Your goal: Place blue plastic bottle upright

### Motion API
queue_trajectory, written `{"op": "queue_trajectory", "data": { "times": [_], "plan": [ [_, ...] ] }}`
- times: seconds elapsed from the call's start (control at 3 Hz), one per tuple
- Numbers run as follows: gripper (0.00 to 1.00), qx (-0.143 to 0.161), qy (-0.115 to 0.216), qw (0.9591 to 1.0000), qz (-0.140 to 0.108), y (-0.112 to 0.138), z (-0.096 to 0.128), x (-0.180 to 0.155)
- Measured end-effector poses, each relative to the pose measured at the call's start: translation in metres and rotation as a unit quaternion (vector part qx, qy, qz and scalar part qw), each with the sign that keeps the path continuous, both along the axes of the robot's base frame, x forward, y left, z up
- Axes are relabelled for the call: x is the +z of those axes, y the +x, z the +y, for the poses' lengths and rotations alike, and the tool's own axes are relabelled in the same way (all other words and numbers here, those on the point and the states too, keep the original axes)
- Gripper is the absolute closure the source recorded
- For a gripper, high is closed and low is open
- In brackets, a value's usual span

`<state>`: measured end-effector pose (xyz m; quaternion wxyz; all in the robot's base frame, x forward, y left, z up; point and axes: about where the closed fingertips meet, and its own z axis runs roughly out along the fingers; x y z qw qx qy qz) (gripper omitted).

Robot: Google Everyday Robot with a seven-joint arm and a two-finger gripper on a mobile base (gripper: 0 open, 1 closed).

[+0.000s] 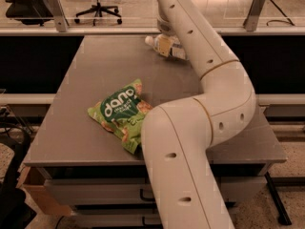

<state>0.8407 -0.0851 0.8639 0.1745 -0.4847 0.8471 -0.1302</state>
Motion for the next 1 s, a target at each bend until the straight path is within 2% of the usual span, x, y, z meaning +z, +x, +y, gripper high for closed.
{"op": "queue_trajectory", "data": {
  "times": [0.67, 1.0],
  "plan": [
    [1.00, -0.029, -0.048, 0.9983, -0.016, -0.019, -0.053, 0.043],
    [1.00, -0.040, -0.070, 0.9965, -0.021, -0.029, -0.066, 0.062]
  ]
}}
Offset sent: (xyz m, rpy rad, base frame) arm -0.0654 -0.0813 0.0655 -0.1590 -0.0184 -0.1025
